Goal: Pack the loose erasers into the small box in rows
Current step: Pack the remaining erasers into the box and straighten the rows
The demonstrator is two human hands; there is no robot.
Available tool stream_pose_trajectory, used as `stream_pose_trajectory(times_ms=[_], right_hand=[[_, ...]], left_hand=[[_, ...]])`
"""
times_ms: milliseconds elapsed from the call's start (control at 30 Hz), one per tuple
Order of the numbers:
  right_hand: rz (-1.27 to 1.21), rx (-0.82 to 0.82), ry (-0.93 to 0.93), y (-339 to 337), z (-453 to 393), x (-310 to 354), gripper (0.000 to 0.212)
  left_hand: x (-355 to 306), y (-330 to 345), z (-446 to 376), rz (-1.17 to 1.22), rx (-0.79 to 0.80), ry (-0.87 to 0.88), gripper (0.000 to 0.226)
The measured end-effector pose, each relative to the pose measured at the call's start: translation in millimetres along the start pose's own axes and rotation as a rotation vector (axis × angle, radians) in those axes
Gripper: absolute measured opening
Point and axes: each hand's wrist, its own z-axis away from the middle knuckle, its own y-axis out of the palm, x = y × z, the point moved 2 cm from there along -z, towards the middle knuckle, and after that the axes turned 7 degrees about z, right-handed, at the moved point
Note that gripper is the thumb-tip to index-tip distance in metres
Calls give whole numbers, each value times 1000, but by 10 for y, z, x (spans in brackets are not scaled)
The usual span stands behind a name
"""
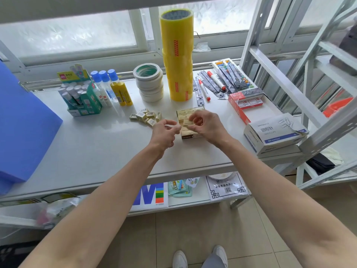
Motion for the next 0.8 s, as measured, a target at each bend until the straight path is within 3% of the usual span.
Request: stream_pose_trajectory(times_ms=[267,600,733,800], right_hand=[[239,87,-53,39,-208,-7,28],[248,38,-88,155,-212,40,14],[229,24,-73,150,-206,36,11],[211,-8,-63,121,-192,56,11]], left_hand=[[77,70,-104,-248,-7,-2,34],[93,53,-105,-258,7,-15,32],[66,24,-76,-155,27,-46,27],[27,-8,-54,95,-18,-138,24]])
